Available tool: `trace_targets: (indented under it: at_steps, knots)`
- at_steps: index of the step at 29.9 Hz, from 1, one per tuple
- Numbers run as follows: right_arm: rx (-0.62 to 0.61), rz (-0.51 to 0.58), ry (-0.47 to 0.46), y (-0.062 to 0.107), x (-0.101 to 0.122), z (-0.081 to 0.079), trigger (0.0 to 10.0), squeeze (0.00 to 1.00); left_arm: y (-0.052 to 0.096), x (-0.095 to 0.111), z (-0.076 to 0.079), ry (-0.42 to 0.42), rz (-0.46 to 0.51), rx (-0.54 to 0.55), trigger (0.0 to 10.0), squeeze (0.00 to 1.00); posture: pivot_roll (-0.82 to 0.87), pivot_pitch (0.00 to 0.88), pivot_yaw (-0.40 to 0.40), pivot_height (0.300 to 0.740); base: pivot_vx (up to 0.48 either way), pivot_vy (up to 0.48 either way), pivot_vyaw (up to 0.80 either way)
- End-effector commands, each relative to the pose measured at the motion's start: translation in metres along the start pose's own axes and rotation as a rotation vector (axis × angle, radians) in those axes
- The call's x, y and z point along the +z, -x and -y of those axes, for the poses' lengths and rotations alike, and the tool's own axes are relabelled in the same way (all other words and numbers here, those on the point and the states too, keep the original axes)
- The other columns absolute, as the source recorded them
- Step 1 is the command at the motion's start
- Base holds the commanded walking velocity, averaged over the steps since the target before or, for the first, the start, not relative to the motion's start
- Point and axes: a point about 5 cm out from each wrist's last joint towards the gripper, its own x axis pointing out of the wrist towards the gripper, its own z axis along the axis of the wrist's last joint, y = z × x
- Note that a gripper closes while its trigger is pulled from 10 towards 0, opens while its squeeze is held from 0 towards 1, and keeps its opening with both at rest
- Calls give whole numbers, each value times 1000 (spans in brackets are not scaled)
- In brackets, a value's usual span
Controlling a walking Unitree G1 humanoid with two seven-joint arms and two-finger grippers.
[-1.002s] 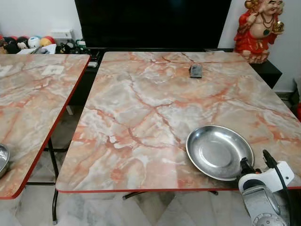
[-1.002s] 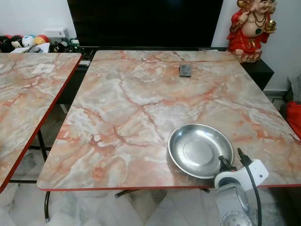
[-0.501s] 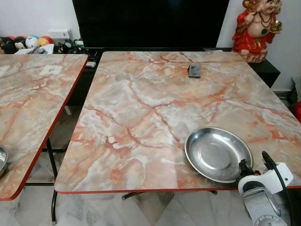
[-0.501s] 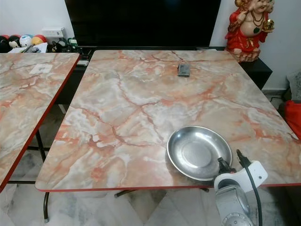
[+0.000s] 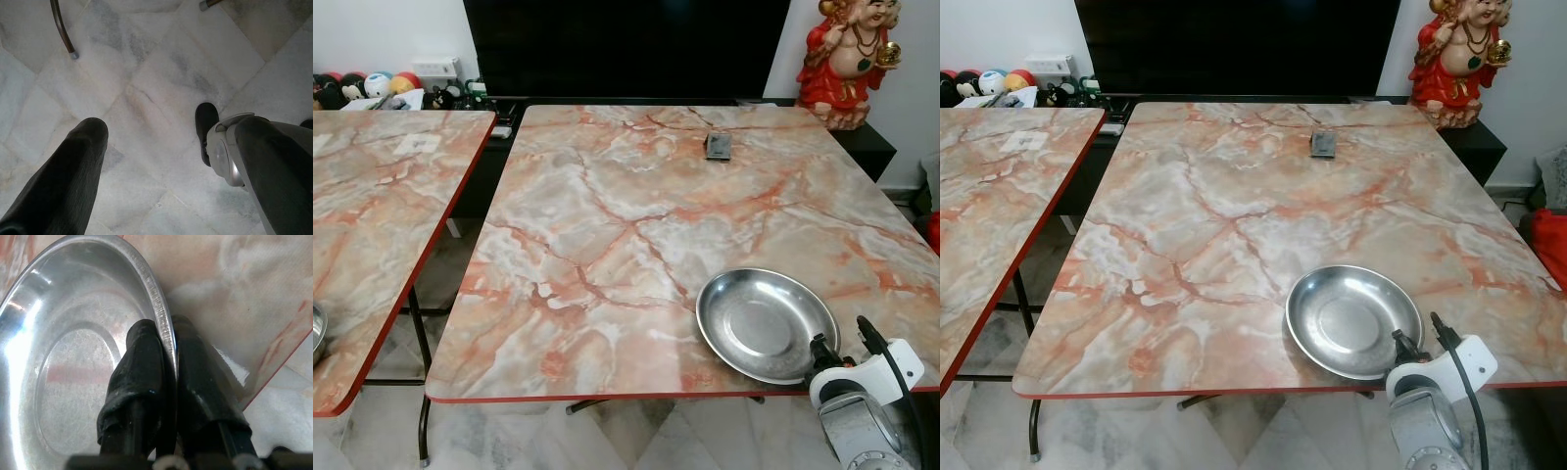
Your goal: Setting the table
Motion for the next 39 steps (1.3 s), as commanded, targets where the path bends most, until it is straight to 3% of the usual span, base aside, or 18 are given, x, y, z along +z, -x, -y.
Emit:
trace_targets:
  at_steps: [1, 16, 17, 18, 19, 27, 30, 31, 39]
  knots:
    - [-3, -13, 15, 4, -3, 0, 10000, 392, 2, -8, 1, -20, -41, -12, 10000, 0, -46, 109, -35, 740, 0, 0, 0]
    - [-39, -7, 63, 8, 0, 3, 10000, 392, 2, -10, 4, -21, -55, -19, 10000, 0, -53, 108, -41, 740, 0, 0, 0]
    - [-45, -7, 66, 8, 0, 4, 10000, 627, 2, -10, 4, -21, -55, -20, 10000, 0, -53, 108, -41, 740, 0, 0, 0]
    - [-46, -7, 66, 9, 0, 5, 10000, 627, 2, -10, 4, -21, -56, -20, 10000, 0, -53, 108, -41, 740, 0, 0, 0]
    - [-48, -7, 66, 9, 0, 5, 10000, 835, 2, -10, 4, -21, -56, -21, 10000, 0, -54, 108, -43, 740, 0, 0, 0]
    - [-109, -13, 109, 10, -1, 13, 10000, 824, 2, -10, 4, -22, -60, -22, 10000, 0, -52, 110, -43, 740, 0, 0, 0]
    - [-111, 6, 113, 11, 1, 13, 10000, 749, 2, -11, 4, -23, -61, -22, 10000, 0, -53, 109, -42, 740, 0, 0, 0]
    - [-111, 16, 131, 11, 3, 13, 10000, 20, 2, -11, 4, -24, -61, -23, 10000, 0, -54, 109, -42, 740, 0, 0, 0]
    - [-105, 136, 180, 15, 16, 8, 10000, 0, 2, -10, 5, -24, -63, -26, 10000, 0, -53, 105, -42, 740, 0, 0, 0]
